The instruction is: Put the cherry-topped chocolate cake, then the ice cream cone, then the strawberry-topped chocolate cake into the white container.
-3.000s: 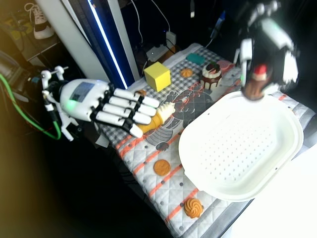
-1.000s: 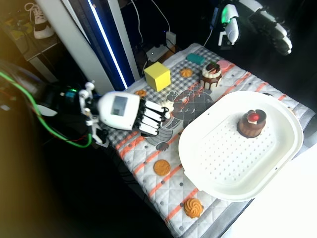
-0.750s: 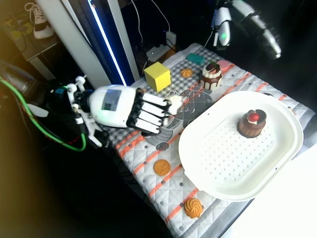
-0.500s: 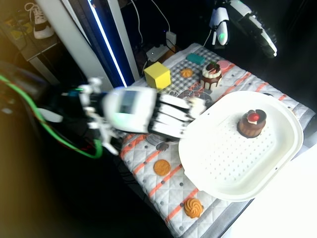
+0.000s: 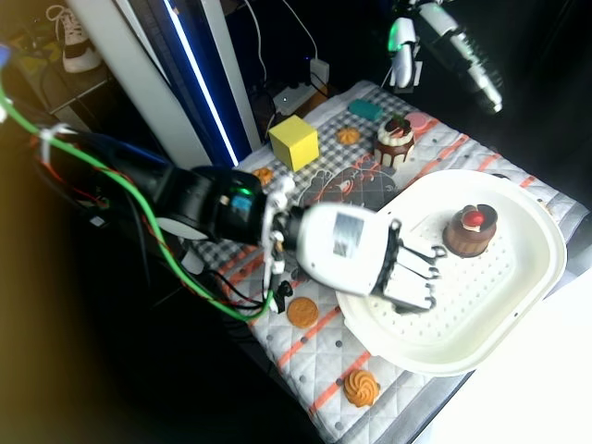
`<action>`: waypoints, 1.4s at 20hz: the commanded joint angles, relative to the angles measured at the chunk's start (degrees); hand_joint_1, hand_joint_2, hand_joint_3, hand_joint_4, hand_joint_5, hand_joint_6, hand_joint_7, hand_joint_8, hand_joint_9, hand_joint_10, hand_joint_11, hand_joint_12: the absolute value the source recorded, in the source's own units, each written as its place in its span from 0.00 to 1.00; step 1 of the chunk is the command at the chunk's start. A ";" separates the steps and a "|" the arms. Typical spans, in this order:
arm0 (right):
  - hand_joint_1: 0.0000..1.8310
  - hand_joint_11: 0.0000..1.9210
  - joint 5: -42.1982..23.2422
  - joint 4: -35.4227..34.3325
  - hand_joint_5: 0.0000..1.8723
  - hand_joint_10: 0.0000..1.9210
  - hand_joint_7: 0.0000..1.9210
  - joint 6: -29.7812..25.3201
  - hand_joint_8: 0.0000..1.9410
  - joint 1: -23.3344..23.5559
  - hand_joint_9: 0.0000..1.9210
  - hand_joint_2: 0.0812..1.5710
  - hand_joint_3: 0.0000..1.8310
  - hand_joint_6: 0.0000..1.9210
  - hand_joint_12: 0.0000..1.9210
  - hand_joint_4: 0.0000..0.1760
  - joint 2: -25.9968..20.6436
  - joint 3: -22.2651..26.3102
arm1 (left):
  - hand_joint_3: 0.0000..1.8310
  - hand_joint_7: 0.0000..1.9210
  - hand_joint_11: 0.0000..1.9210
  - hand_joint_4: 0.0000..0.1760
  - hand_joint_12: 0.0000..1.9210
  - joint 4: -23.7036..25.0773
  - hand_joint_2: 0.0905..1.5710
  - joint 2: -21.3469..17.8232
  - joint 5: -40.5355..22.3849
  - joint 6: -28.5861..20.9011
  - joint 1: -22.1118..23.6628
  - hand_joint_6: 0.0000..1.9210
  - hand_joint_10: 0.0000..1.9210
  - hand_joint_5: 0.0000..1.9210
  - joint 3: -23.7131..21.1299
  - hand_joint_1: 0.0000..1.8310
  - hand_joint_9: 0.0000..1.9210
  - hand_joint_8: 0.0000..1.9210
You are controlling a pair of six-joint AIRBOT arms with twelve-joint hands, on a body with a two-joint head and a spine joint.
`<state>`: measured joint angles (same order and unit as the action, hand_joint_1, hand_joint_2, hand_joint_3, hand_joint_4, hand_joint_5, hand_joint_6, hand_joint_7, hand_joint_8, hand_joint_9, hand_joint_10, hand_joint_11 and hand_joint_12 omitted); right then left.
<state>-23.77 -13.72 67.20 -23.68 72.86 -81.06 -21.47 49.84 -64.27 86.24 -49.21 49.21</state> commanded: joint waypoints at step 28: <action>0.39 0.00 -52.02 4.38 0.00 0.01 0.01 -7.96 0.00 -32.90 0.05 0.73 0.00 0.00 0.30 0.00 -29.01 34.67 | 0.00 0.17 0.00 0.31 0.55 7.01 0.69 -0.10 14.76 -0.24 -0.96 0.04 0.16 0.10 0.89 0.57 0.13 0.00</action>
<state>-67.83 -9.69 59.48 -57.28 44.16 -46.44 -15.22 50.61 -43.79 86.21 -50.17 50.68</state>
